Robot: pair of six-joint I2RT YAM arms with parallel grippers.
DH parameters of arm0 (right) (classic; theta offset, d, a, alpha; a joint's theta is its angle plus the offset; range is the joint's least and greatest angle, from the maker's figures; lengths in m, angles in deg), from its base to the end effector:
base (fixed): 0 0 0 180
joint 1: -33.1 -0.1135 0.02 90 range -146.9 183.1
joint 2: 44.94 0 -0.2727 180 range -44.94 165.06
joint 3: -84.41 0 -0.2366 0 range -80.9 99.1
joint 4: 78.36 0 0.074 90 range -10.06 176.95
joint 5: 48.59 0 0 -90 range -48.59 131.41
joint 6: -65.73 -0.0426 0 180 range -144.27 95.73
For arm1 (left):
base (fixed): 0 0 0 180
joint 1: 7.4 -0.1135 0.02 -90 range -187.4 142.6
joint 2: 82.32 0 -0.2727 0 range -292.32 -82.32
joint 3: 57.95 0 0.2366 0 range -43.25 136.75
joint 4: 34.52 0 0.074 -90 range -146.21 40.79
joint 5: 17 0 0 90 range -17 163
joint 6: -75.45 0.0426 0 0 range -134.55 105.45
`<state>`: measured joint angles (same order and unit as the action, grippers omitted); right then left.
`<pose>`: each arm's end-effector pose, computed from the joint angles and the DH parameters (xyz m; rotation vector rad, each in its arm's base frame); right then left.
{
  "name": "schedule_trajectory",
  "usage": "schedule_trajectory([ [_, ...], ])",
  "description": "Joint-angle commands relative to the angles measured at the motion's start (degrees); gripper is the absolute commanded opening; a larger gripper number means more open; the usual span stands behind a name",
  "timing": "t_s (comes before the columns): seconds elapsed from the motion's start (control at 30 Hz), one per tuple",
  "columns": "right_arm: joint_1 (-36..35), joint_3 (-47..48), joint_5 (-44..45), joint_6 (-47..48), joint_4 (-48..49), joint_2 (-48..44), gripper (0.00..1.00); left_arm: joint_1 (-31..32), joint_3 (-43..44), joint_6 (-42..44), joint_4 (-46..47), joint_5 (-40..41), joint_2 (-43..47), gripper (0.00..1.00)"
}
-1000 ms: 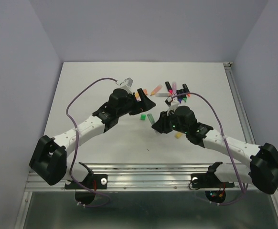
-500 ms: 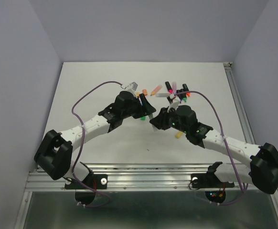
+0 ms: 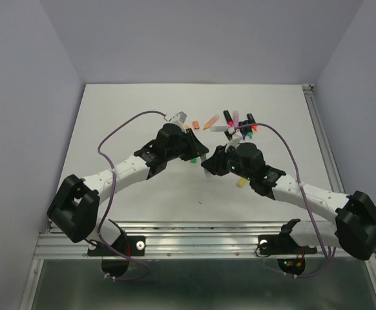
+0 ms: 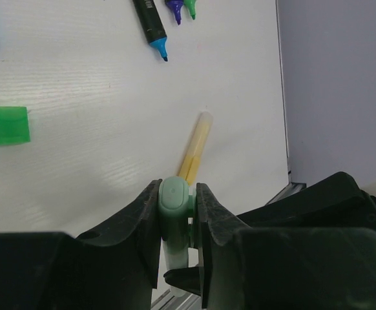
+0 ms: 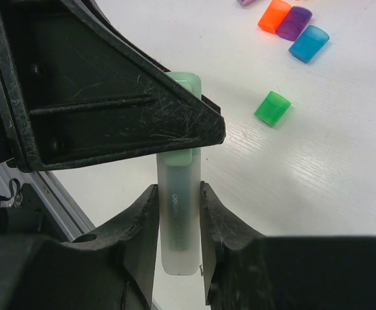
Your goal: Open the pen caps
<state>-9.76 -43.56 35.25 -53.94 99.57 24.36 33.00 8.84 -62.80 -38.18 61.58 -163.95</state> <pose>0.1870 0.1797 0.2598 -0.3091 2.0015 0.9363 0.2373 -0.2130 0.2860 0.0070 2.0877 -1.1964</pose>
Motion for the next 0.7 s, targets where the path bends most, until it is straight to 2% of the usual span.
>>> schedule_trajectory([
  [0.0, -1.96, 1.42, -4.73, 0.14, 0.48, 1.63, 0.01, -0.32, 2.83, -1.76, 2.68, 4.55, 0.94, 0.0],
  [0.07, -3.2, -0.76, -6.93, -0.73, 0.12, 1.54, 0.01, -1.46, 5.02, -0.71, 3.21, 7.72, 0.42, 0.0],
  [0.2, -11.8, -5.43, -6.42, -2.84, -0.15, 0.23, 0.01, -8.21, 9.85, 0.7, 5.94, 7.2, -2.3, 0.0],
  [0.3, -17.33, -7.89, -5.89, -6.0, 2.4, -0.91, 0.01, -10.25, 14.52, 1.31, 5.76, 7.55, -4.5, 0.0],
  [0.43, -18.67, -9.75, -4.84, -8.56, 5.22, -4.16, 0.01, -12.18, 17.42, 1.76, 4.79, 7.29, -5.74, 0.0],
  [0.67, -18.67, -4.31, 5.26, -6.02, -4.17, -6.11, 0.01, -12.98, 14.97, 4.29, -0.3, 9.13, -4.51, 0.0],
])
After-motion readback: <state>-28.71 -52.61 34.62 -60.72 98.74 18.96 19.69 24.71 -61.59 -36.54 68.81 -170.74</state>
